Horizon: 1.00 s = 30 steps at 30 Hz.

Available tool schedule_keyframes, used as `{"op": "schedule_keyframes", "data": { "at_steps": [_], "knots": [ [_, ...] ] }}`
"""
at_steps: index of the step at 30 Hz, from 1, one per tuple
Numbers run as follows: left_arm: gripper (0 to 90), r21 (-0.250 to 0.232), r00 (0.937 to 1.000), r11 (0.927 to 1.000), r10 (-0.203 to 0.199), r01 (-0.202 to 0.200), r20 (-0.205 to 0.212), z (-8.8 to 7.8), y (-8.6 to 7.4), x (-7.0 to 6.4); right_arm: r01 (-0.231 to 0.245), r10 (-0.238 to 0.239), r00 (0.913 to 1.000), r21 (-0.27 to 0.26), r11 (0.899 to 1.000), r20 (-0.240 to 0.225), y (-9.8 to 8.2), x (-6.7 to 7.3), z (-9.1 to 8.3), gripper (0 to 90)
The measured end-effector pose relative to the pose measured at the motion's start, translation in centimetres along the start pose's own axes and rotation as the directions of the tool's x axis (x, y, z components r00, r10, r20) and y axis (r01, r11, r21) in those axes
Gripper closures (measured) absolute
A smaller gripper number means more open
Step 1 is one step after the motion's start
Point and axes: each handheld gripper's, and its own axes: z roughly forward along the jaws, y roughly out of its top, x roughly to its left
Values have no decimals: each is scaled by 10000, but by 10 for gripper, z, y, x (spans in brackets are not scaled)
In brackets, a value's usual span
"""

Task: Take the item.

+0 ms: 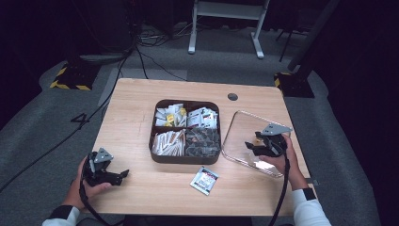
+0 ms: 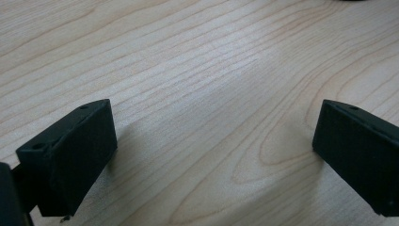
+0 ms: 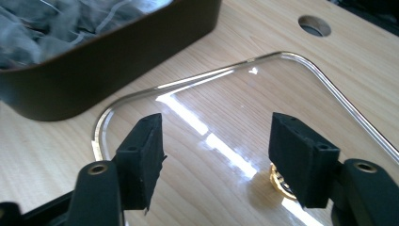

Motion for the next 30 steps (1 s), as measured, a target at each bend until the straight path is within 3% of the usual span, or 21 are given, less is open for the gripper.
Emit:
{"op": "schedule_keyframes", "data": {
  "at_steps": [5,14,16,19,30],
  "knots": [
    [5,0,10000,10000,-1,1,0,0,0,0,-200,195,9994,189,9996,281,-5,-11,8,333],
    [4,-5,10000,10000,-18,18,11,0,0,0,-1365,1336,9898,609,9888,493,-14,-46,26,323],
    [5,-5,10000,10000,-13,13,9,0,0,0,-1673,1653,9856,582,9842,364,-17,-51,30,324],
    [4,-5,10000,10000,-13,13,11,0,0,0,-1729,1707,9847,697,9825,357,-19,-53,32,324],
    [4,-22,10000,10000,-33,33,26,0,0,0,-2172,2119,9754,1002,9710,607,-34,-57,47,454]
  ]
}}
